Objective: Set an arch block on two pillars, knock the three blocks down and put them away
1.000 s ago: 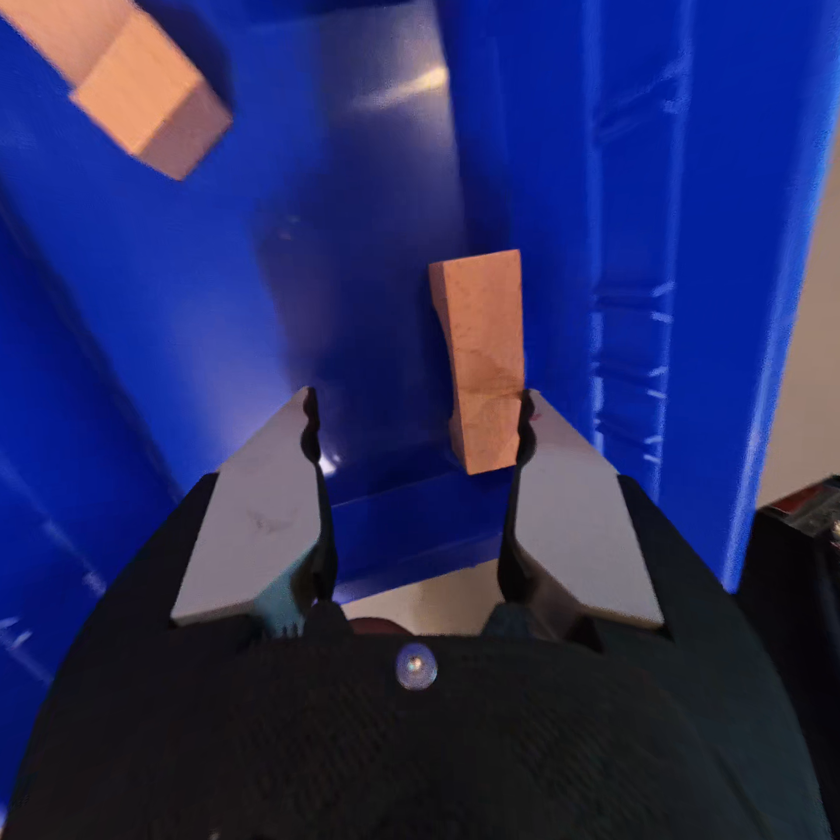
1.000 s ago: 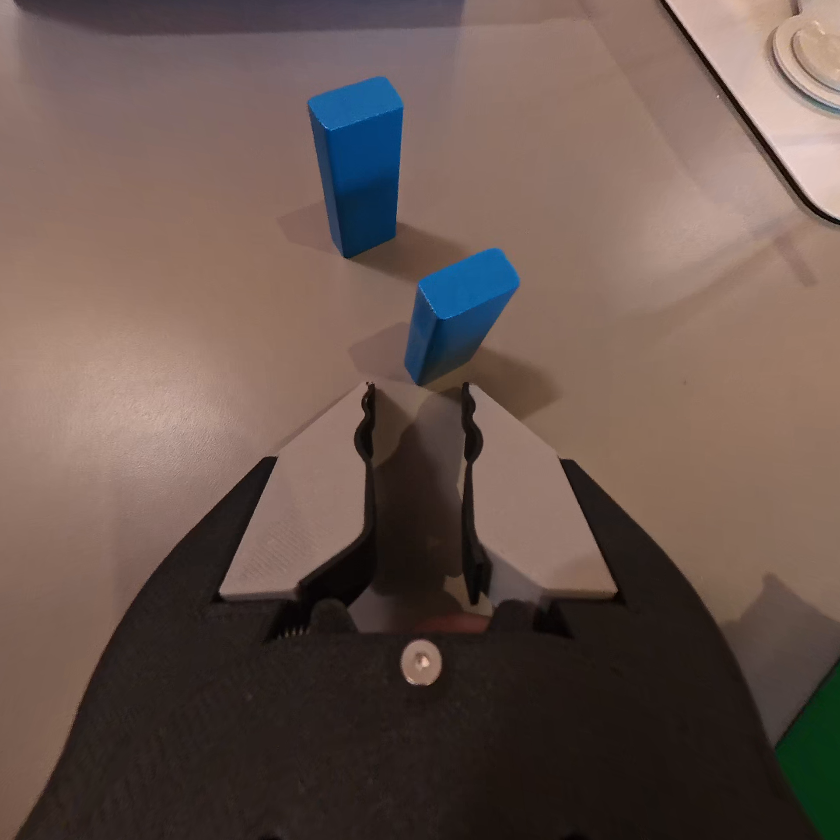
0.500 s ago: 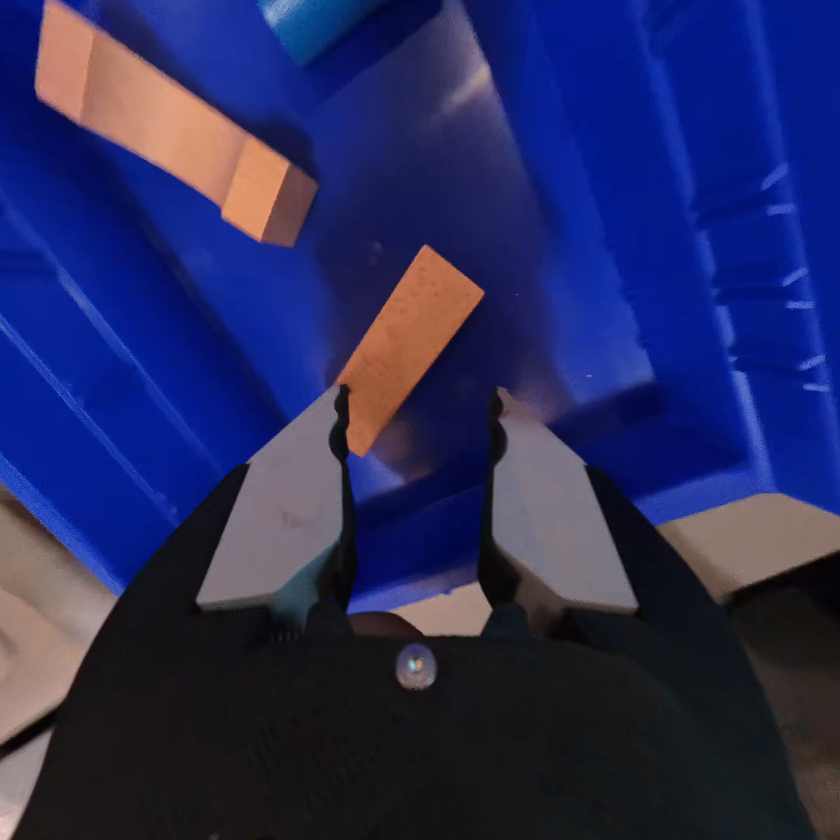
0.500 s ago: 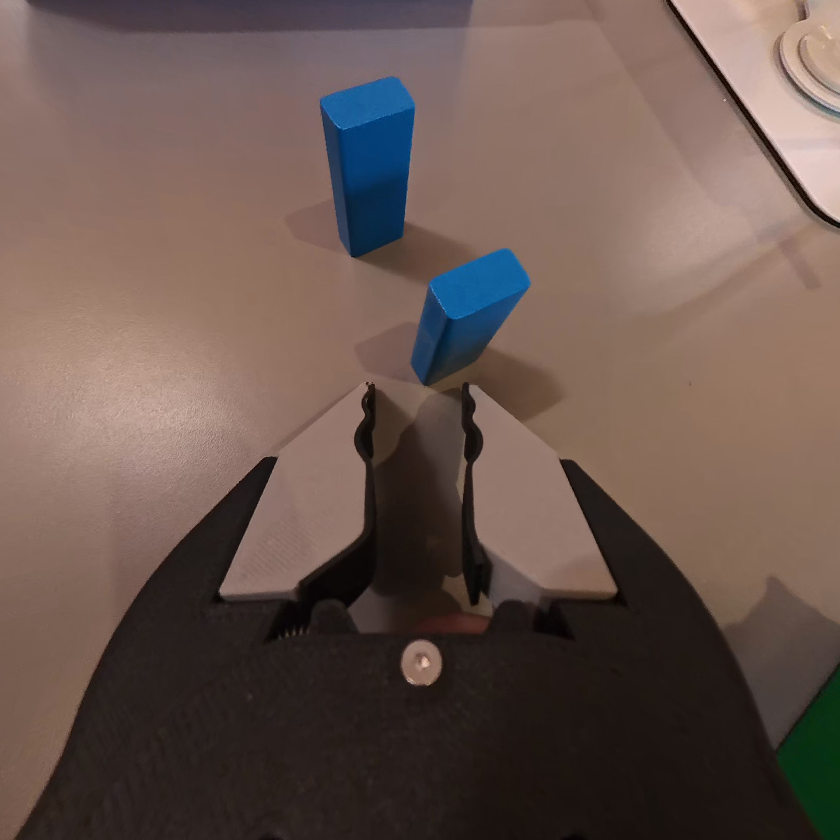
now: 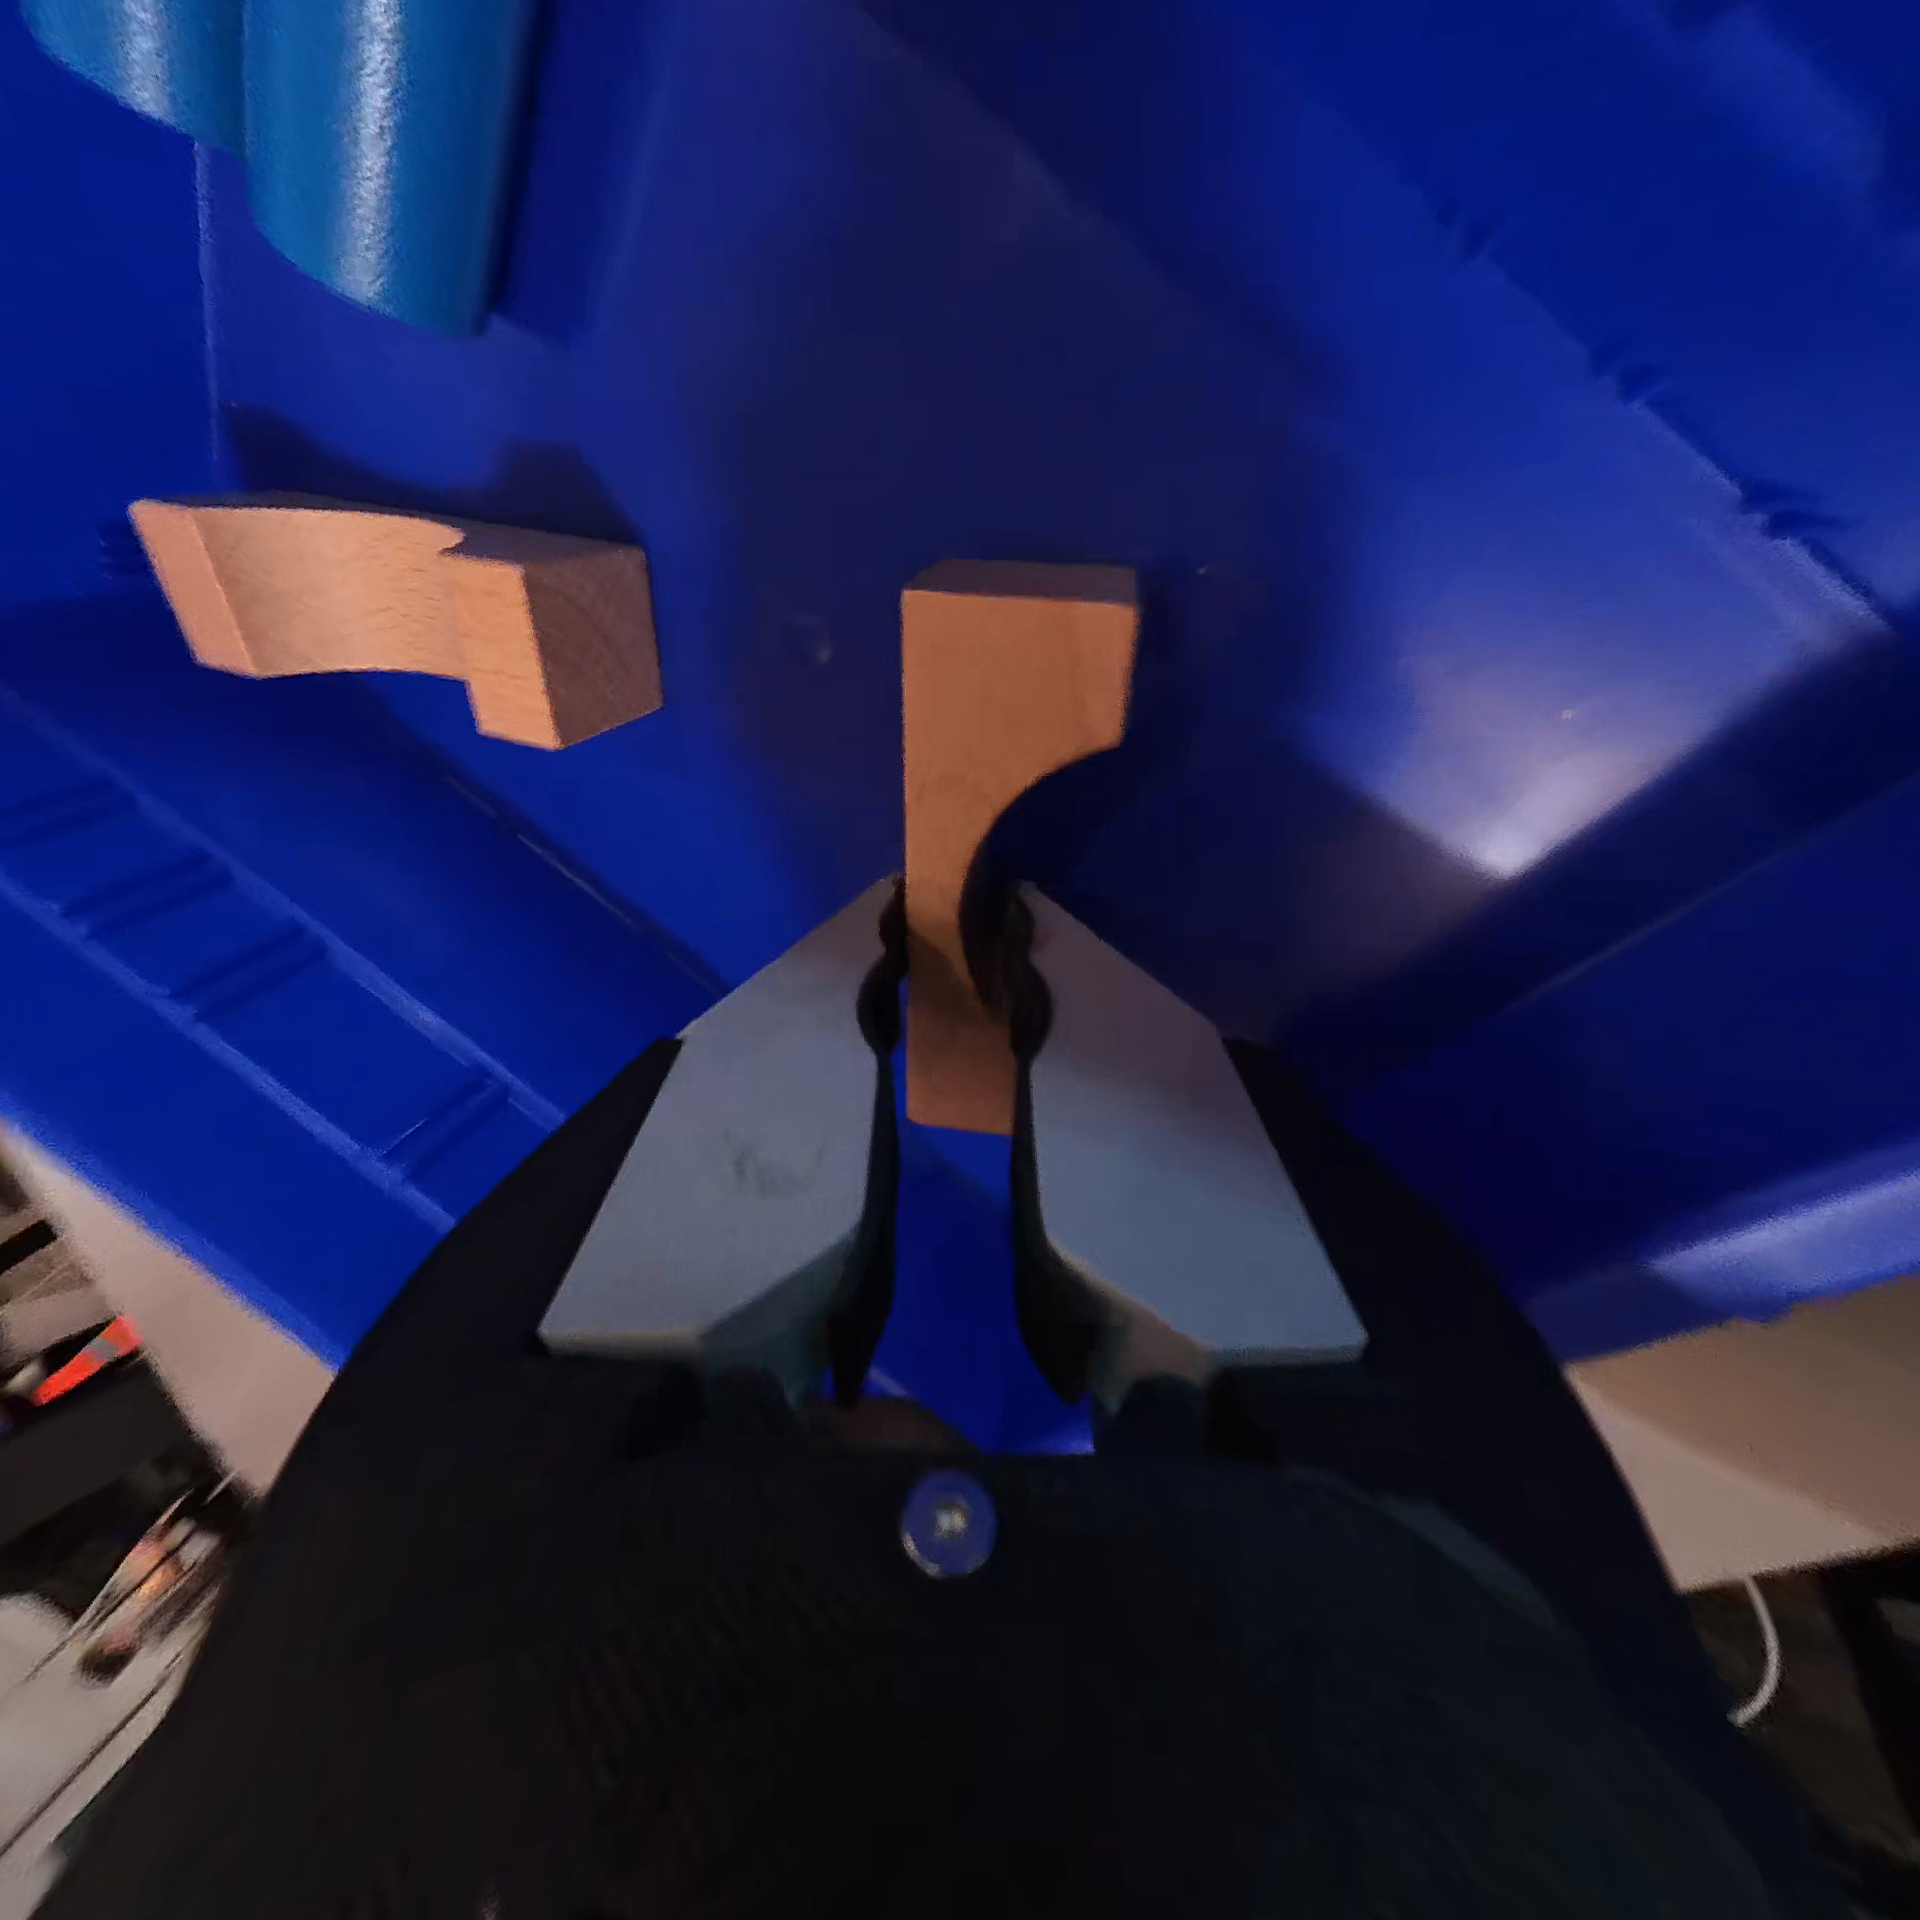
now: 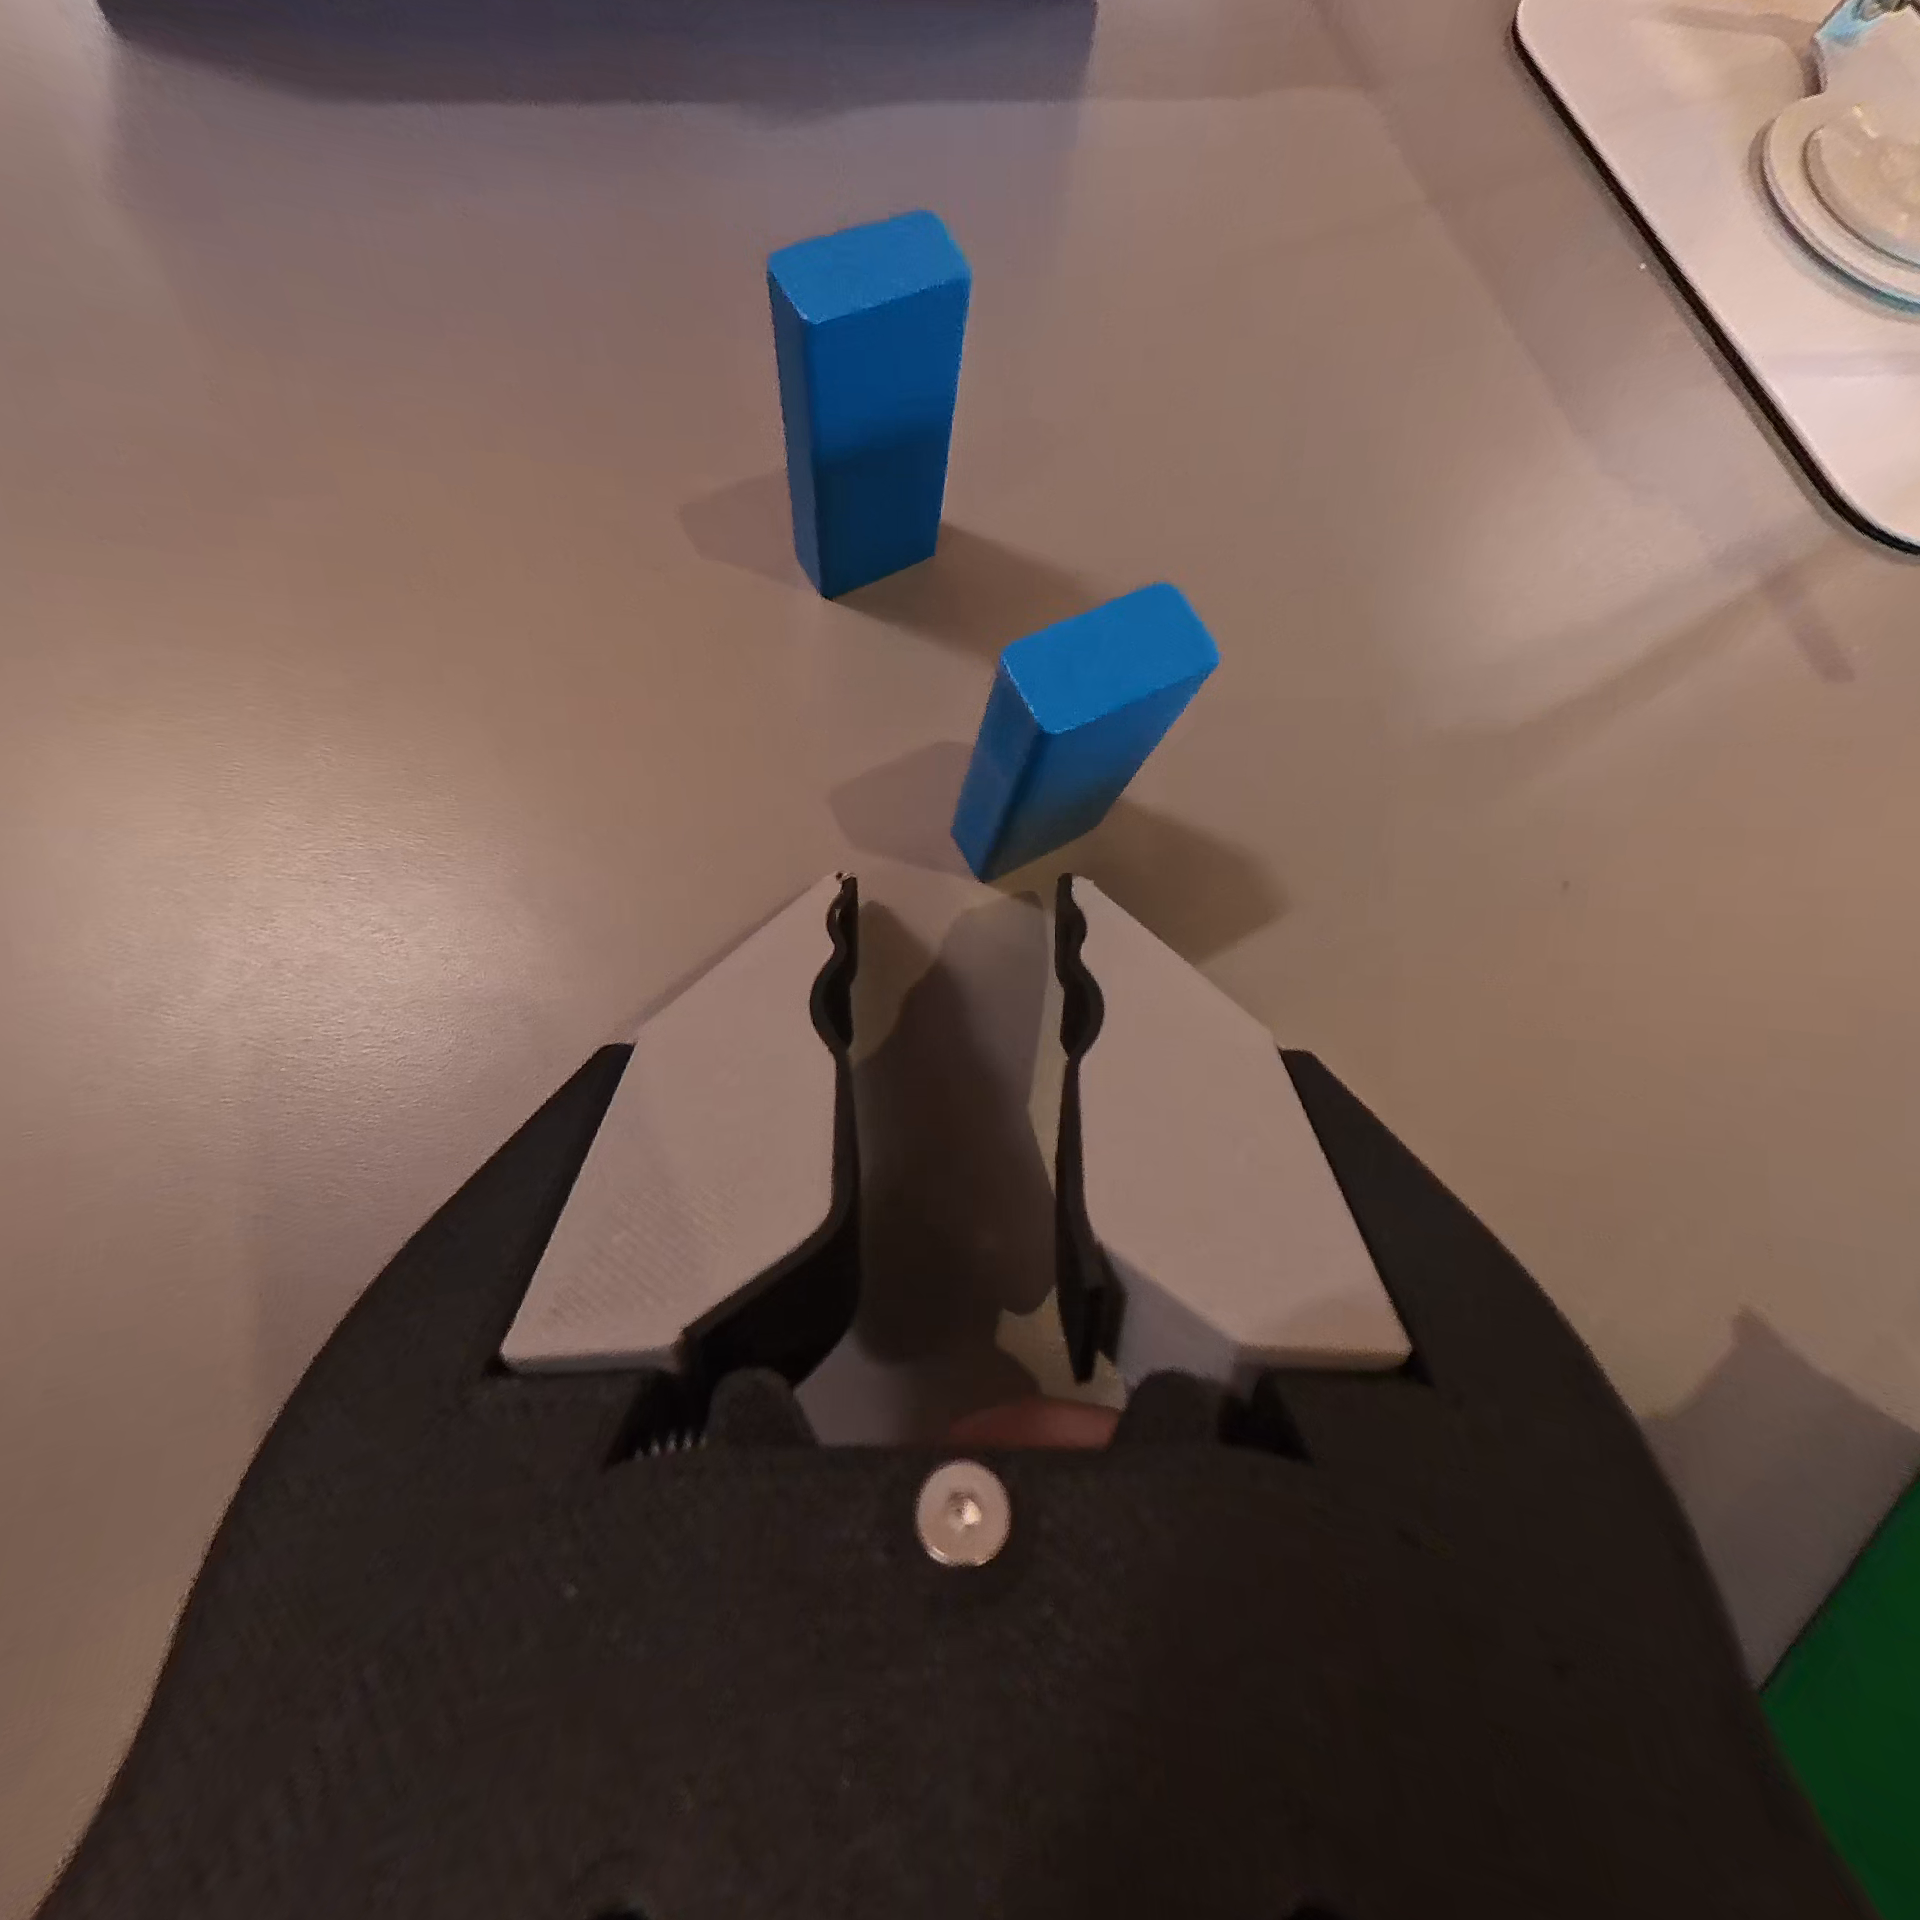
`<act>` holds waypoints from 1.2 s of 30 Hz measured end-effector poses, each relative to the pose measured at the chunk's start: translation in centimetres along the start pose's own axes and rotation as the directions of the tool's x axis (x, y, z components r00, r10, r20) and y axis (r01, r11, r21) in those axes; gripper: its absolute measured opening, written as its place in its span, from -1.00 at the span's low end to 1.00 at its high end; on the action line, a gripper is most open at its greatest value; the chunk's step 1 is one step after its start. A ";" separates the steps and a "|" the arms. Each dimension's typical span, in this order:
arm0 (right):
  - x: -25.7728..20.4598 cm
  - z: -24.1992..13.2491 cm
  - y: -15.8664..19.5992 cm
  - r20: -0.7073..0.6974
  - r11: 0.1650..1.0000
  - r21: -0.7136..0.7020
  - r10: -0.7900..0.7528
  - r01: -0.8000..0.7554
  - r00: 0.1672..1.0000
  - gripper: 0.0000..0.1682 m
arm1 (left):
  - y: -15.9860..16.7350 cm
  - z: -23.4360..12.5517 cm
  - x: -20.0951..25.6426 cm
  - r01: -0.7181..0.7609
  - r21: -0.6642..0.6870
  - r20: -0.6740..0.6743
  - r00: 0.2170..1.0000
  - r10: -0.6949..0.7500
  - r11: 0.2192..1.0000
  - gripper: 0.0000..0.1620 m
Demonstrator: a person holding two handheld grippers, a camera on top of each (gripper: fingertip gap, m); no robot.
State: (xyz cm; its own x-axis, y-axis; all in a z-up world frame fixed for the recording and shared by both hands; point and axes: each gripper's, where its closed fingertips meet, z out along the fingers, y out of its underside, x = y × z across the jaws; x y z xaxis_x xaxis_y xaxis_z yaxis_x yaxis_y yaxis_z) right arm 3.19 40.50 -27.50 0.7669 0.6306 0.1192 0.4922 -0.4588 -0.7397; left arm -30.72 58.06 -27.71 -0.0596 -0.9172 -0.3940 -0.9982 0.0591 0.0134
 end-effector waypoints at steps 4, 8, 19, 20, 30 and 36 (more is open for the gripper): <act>0.2 -0.6 0.1 -0.023 1.000 0.002 -0.017 0.017 1.000 -0.58 | 0.6 -1.4 -2.9 0.005 -0.008 0.237 0.972 -0.003 1.000 -0.87; 0.2 -2.2 -1.0 0.003 0.997 0.079 0.021 -0.021 1.000 -0.57 | -0.4 -7.9 -6.6 0.070 0.167 0.546 0.824 -0.152 0.983 -0.88; -3.3 -8.9 -12.3 0.136 0.886 0.452 0.041 -0.099 0.990 -0.46 | -20.1 -19.3 2.9 -0.277 0.547 0.707 0.658 -0.260 0.790 -0.88; -3.5 -8.7 -12.8 0.134 0.891 0.447 0.024 -0.082 0.991 -0.41 | -21.8 -19.4 3.9 -0.317 0.563 0.717 0.647 -0.260 0.763 -0.89; -2.7 -4.2 -11.7 0.109 0.949 0.314 -0.069 0.032 0.992 -0.61 | -28.9 -16.3 6.2 -0.450 0.491 0.799 0.574 -0.179 0.746 -0.89; -2.5 -5.4 -12.1 0.072 0.927 0.368 -0.107 0.073 0.992 -0.63 | -29.4 -16.8 6.2 -0.452 0.572 0.769 0.585 -0.257 0.684 -0.86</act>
State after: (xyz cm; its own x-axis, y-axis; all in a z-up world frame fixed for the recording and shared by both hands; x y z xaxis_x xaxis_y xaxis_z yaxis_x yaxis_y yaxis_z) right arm -2.44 41.14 -15.24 0.6783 0.7195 0.1493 0.3607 -0.1491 -0.9207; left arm -1.95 44.00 -15.06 0.2300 -0.2489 -0.9408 -0.6495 0.6807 -0.3388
